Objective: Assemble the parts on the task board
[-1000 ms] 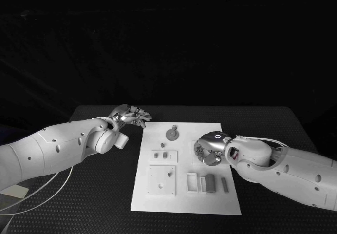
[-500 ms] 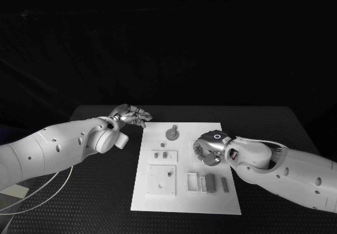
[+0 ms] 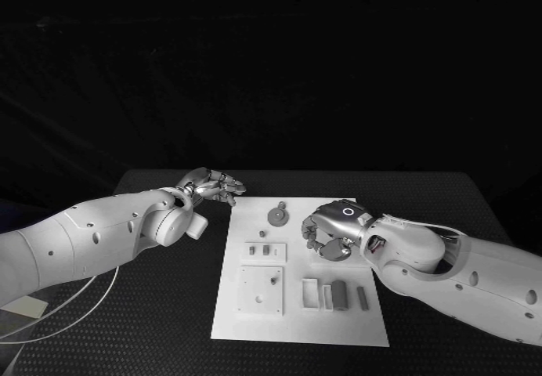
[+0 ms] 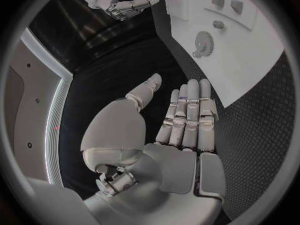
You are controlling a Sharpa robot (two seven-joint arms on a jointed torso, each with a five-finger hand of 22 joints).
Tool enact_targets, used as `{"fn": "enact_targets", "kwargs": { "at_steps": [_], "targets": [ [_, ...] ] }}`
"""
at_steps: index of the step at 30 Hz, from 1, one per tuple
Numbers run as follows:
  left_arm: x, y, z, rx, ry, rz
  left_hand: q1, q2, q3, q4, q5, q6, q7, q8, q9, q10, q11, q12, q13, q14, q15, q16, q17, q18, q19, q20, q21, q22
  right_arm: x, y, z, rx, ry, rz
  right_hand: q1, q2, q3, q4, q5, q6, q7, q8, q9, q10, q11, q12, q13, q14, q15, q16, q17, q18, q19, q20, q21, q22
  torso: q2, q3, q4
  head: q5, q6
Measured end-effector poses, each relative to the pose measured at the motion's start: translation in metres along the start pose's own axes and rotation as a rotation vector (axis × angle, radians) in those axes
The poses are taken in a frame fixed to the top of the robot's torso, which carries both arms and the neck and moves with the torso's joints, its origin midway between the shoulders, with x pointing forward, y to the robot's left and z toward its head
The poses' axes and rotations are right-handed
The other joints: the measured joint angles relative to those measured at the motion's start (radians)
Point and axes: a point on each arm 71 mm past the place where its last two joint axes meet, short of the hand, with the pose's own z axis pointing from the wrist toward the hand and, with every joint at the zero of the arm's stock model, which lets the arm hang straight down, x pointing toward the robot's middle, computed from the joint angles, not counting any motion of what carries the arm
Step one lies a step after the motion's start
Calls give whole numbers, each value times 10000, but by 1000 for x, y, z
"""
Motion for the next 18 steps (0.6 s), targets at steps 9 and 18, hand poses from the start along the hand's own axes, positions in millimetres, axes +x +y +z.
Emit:
{"fn": "enact_targets", "kwargs": {
  "at_steps": [9, 18],
  "targets": [
    [0, 0, 0, -1, 9, -4, 0, 0, 0, 0, 0, 0, 0, 0, 1, 0, 0, 0, -1, 0, 0, 0, 5, 0, 0, 0, 0, 0, -7, 39, 17, -925, -341, 403, 0, 0, -1, 1, -3, 13, -13, 2, 0, 0, 0, -2, 0, -1, 0, 0, 0, 0, 38, -6, 0, 0, 10, -5, -2, 113, 20],
    [2, -1, 1, 15, 36, -10, 0, 0, 0, 0, 0, 0, 0, 0, 1, 0, 0, 0, -2, 0, 0, 0, 4, 0, 0, 0, 0, -8, 8, 82, 30, -1818, -222, 1007, 25, -25, -3, 1, -4, 14, -16, 34, 1, 1, 0, -6, 0, -1, -1, 0, 1, 0, 50, -16, 0, 0, 8, -4, 6, 280, 6]
  ]
}}
